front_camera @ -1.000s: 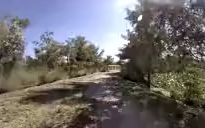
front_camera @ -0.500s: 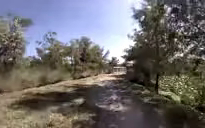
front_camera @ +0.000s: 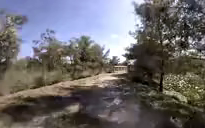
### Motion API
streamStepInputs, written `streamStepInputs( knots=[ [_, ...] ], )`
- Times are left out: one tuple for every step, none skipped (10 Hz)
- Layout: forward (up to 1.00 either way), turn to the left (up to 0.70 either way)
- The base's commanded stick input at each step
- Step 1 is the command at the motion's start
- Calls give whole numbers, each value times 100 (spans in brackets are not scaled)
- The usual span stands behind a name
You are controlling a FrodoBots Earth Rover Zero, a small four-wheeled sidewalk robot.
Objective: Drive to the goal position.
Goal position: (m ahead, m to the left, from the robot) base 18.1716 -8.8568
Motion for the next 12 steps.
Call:
streamStepInputs(
  knots=[
    [70, 0],
    [70, 0],
    [70, 0],
    [70, 0],
    [70, 0],
    [70, 0],
    [70, 0],
    [70, 0],
    [70, 0],
    [70, 0],
    [70, 0],
    [70, 0]
  ],
)
